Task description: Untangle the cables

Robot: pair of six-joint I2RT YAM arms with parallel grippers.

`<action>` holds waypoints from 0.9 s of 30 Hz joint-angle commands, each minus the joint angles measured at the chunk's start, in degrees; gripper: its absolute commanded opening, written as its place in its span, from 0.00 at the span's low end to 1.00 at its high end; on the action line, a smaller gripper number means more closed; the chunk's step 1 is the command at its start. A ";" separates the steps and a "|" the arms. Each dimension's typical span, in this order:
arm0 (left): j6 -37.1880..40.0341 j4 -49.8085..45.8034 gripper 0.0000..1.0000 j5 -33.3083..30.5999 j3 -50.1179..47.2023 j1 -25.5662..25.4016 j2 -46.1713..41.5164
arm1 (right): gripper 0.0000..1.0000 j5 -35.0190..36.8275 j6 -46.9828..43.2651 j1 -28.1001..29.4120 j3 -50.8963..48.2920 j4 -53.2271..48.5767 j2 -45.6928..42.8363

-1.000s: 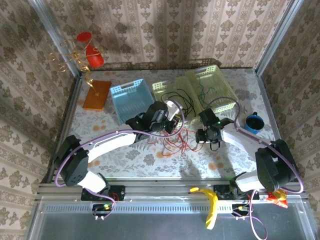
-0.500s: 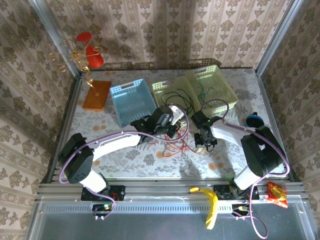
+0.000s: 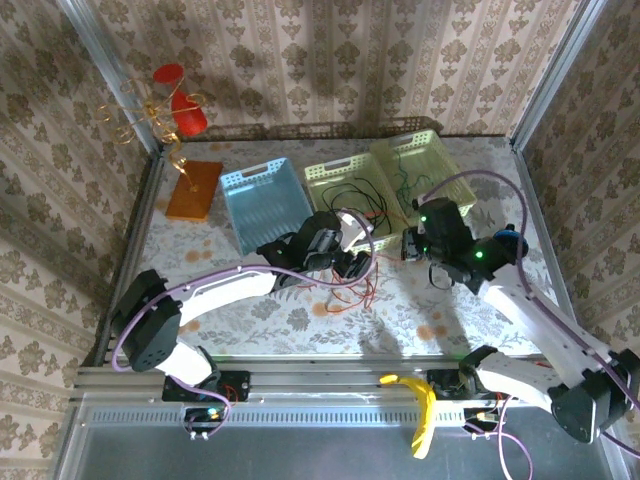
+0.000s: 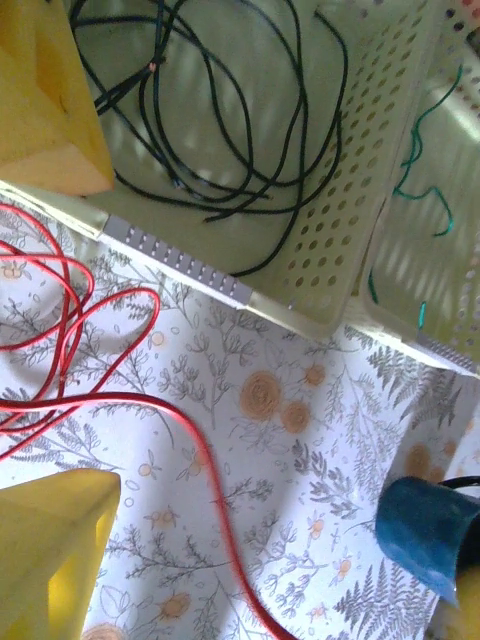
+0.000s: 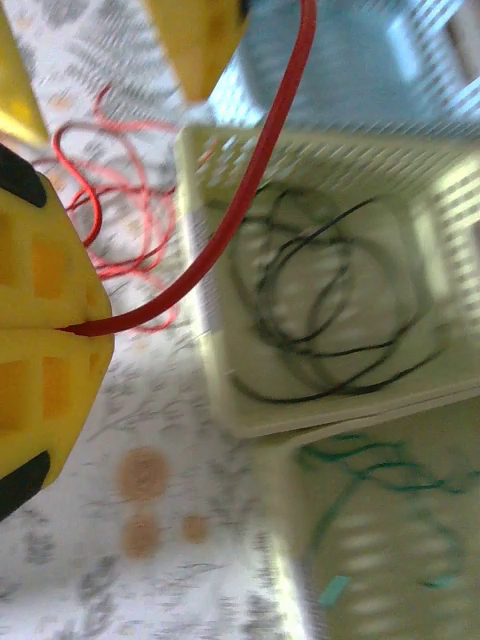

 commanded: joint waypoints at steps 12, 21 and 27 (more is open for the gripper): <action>-10.21 6.12 0.83 -28.08 -11.10 3.65 -10.65 | 0.00 3.88 -1.78 0.38 12.53 13.22 -7.13; -13.56 4.68 0.84 -29.29 -14.01 3.87 -12.47 | 0.00 2.43 -4.26 0.38 17.19 25.08 -8.95; -15.30 4.31 0.84 -32.90 -15.48 3.89 -13.59 | 0.00 -0.87 -3.70 0.38 19.16 28.39 -6.29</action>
